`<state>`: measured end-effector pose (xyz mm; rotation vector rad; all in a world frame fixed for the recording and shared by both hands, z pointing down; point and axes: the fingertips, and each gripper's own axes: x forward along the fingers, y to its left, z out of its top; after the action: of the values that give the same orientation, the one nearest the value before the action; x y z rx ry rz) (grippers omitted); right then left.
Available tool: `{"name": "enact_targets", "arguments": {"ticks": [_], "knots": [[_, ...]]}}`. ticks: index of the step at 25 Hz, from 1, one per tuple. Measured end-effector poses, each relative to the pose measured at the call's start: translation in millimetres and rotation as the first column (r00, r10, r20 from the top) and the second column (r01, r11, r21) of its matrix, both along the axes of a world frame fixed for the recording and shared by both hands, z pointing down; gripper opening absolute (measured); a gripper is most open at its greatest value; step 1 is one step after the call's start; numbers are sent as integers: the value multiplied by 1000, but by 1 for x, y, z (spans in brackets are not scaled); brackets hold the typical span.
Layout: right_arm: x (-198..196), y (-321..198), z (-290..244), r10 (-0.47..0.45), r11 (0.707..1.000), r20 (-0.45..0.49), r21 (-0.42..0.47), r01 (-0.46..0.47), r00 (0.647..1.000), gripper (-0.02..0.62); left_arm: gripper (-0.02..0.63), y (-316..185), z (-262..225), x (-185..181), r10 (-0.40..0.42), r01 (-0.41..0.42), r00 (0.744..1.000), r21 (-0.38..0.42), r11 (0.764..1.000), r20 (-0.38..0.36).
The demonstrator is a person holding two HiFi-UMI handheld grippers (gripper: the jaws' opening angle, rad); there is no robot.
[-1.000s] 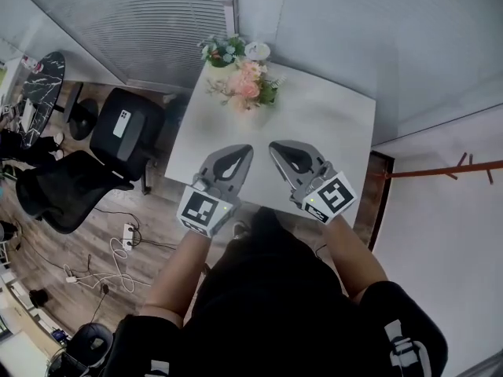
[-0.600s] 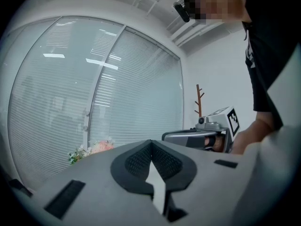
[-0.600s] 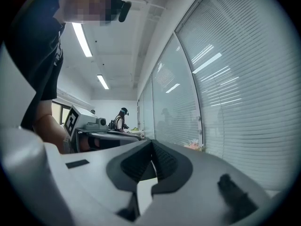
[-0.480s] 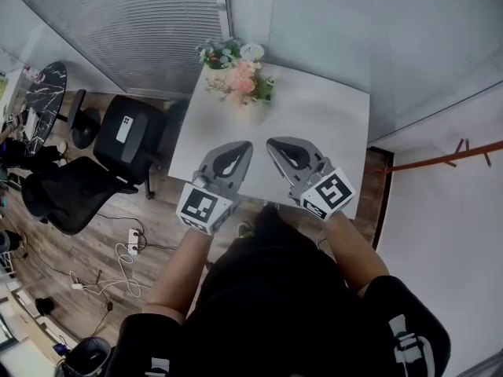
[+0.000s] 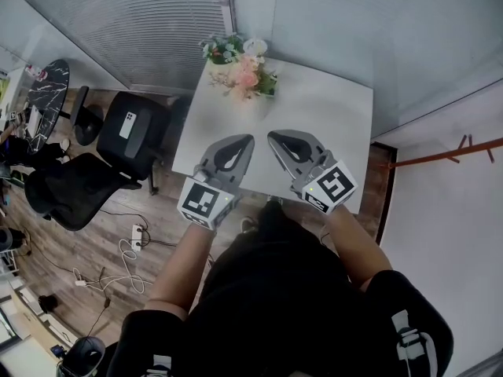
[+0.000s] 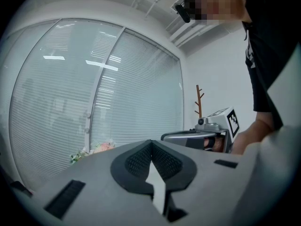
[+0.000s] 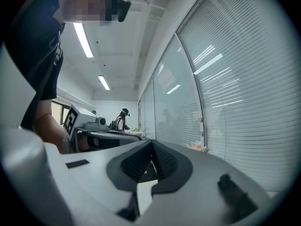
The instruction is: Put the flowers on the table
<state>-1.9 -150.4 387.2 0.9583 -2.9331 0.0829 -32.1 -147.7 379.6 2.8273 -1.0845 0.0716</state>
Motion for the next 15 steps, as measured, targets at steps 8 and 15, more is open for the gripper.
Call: {"name": "enact_targets", "arguments": {"ticks": [8, 15], "knots": [[-3, -2, 1, -3, 1000, -2, 5, 3, 1000, 20, 12, -2, 1, -3, -5, 5, 1000, 2, 1000, 1], [-4, -1, -3, -1, 1000, -8, 9, 1, 1000, 20, 12, -1, -4, -3, -6, 6, 1000, 6, 1000, -5]]}}
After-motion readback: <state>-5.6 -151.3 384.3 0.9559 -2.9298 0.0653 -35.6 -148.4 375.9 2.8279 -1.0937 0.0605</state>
